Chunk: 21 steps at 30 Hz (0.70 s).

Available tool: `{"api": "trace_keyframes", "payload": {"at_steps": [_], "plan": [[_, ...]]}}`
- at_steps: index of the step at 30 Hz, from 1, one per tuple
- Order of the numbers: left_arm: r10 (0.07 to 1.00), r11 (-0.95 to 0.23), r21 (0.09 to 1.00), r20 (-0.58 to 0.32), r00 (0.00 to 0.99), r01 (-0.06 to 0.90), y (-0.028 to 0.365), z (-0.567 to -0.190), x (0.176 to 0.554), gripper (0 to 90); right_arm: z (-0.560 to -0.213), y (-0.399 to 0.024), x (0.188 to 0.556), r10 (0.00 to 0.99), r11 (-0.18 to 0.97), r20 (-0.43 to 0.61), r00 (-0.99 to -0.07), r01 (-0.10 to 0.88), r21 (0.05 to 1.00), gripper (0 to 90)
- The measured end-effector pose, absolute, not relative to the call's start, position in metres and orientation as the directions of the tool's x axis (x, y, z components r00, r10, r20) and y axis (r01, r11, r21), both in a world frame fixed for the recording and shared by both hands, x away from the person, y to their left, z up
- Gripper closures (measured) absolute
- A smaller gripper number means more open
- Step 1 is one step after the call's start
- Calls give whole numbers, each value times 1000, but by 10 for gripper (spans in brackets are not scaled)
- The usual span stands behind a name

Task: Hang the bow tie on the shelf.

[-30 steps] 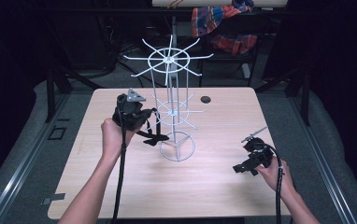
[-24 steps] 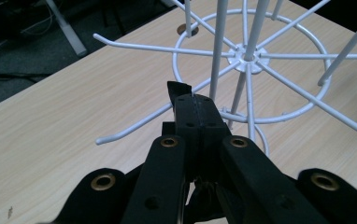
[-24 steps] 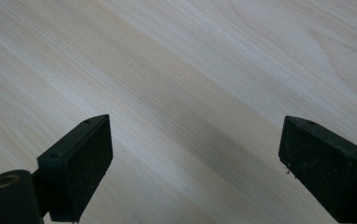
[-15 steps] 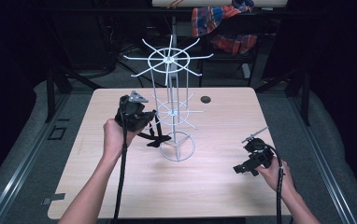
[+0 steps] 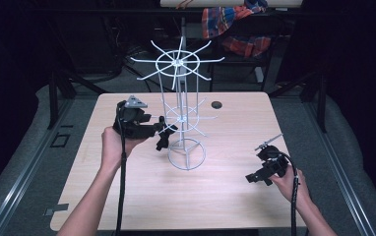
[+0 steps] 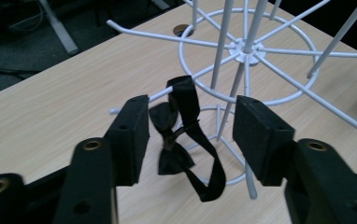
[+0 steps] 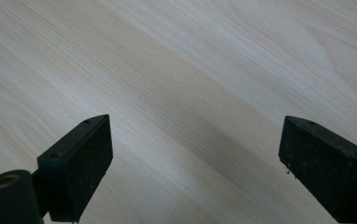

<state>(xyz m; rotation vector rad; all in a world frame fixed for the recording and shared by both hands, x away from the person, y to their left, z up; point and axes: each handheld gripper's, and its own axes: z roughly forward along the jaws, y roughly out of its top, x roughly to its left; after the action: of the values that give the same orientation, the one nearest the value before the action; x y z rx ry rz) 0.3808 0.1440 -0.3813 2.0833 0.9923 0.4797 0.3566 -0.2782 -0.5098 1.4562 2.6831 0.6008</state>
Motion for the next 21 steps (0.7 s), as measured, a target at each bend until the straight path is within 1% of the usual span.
{"api": "trace_keyframes", "payload": {"at_steps": [1, 3, 5, 6, 7, 11, 12, 14, 16, 17, 19, 21], "plan": [[784, -400, 773, 11, 620, 492, 146, -381, 380, 442, -510, -278, 357, 811, 491, 155, -564, 800, 345, 96], [794, -398, 773, 21, 608, 493, 150, -380, 378, 380, -510, -278, 357, 814, 484, 155, -559, 802, 350, 96], [799, -397, 772, 24, 601, 496, 157, -379, 375, 340, -509, -278, 357, 811, 491, 153, -565, 799, 346, 96], [804, -391, 774, 24, 595, 497, 159, -380, 373, 308, -509, -278, 356, 814, 493, 139, -563, 798, 345, 96], [806, -393, 774, 30, 592, 496, 162, -379, 372, 289, -509, -277, 356, 813, 485, 154, -561, 800, 352, 95], [819, -391, 773, 44, 572, 500, 174, -380, 366, 205, -508, -278, 356, 812, 496, 140, -566, 796, 347, 92], [822, -391, 773, 48, 568, 501, 176, -381, 364, 190, -508, -278, 356, 812, 485, 156, -562, 800, 353, 91], [828, -390, 768, 51, 558, 508, 182, -382, 361, 164, -508, -278, 356, 814, 492, 141, -564, 798, 347, 88], [833, -391, 765, 59, 550, 512, 187, -384, 359, 153, -507, -278, 356, 812, 490, 147, -564, 797, 352, 86], [836, -391, 762, 60, 545, 516, 189, -385, 357, 148, -505, -279, 357, 798, 518, 143, -585, 788, 334, 85], [842, -393, 756, 65, 536, 524, 194, -388, 354, 123, -506, -278, 356, 812, 488, 148, -564, 796, 358, 83], [847, -389, 753, 66, 528, 530, 199, -391, 351, 104, -506, -279, 356, 813, 490, 145, -564, 796, 355, 81]]}}
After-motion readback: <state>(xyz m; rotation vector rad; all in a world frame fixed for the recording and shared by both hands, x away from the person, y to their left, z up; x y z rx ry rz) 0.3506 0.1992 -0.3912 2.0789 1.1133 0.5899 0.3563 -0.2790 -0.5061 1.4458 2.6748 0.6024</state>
